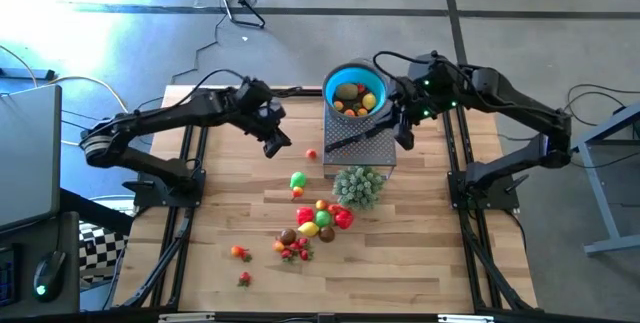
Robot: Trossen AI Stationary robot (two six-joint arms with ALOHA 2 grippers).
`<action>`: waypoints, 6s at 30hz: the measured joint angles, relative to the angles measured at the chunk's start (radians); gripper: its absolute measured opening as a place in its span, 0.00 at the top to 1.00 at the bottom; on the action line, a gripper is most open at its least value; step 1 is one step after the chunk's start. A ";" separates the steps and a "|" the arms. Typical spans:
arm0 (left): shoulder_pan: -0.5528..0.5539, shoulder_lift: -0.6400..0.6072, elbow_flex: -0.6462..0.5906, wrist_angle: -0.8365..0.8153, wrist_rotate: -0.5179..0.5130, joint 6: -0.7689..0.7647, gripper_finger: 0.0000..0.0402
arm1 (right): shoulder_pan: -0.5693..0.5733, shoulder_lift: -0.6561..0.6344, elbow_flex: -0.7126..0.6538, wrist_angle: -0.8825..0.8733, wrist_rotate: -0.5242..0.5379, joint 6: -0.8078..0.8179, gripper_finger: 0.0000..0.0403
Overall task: Pick & Place Fruit
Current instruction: Put the orange pear into the blue strainer bowl
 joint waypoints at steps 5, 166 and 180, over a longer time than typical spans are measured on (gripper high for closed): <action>0.000 -0.066 -0.117 0.133 -0.029 -0.070 0.90 | -0.009 -0.010 0.000 -0.017 0.098 0.021 0.99; -0.085 0.533 -0.345 1.091 -0.260 0.119 0.31 | -0.120 0.005 -0.154 -0.105 0.332 0.200 0.99; -0.085 0.534 -0.345 1.045 -0.297 0.142 0.30 | -0.120 0.005 -0.154 -0.105 0.332 0.200 0.99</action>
